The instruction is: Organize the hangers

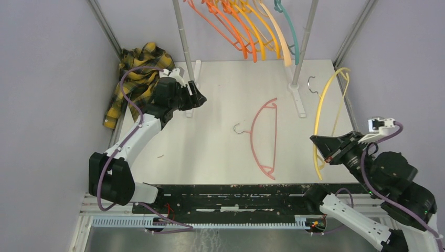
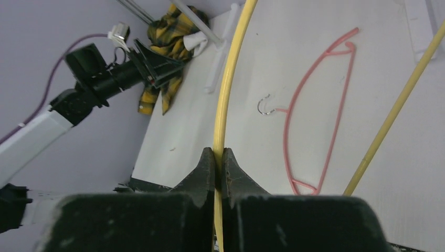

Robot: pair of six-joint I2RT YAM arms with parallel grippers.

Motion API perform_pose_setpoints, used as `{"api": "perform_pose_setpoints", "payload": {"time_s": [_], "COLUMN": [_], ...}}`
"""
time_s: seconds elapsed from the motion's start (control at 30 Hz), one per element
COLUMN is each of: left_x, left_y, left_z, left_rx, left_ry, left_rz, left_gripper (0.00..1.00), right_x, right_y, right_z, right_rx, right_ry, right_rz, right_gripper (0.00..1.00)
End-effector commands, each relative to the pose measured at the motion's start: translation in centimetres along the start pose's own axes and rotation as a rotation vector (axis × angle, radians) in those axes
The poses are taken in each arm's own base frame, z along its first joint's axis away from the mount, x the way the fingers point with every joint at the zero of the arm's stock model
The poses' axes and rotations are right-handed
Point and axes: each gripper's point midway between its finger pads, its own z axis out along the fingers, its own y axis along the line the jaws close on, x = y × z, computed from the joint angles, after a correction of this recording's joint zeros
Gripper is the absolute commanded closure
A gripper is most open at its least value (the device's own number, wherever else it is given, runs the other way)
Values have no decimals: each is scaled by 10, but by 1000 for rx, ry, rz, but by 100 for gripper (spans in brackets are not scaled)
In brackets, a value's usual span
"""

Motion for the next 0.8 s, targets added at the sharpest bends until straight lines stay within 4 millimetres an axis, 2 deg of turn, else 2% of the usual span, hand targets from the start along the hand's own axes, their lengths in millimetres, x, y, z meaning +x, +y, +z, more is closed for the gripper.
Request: {"api": "perform_pose_setpoints", "payload": {"time_s": [0.0, 0.13, 0.3, 0.57, 0.67, 0.77], "left_x": [-30, -36, -44, -54, -55, -55], "left_y": [-20, -20, -22, -30, -29, -29], "left_z": [-7, -7, -10, -20, -22, -24], "left_rx": [54, 42, 31, 45, 41, 40], "left_ry": [-66, -67, -74, -100, -105, -108], "left_rz": [2, 13, 26, 34, 38, 40], "left_gripper": [27, 28, 28, 28, 28, 29], "right_x": [-50, -76, -95, -136, -141, -132], "right_y": [35, 72, 113, 160, 174, 185], "right_z": [-9, -10, 2, 19, 27, 41], "right_rx": [-72, -176, -244, -280, -288, -305], "right_ry": [-106, -138, -131, -202, -202, -170], "right_rz": [12, 47, 26, -79, -99, -103], "right_gripper": [99, 99, 99, 99, 99, 99]}}
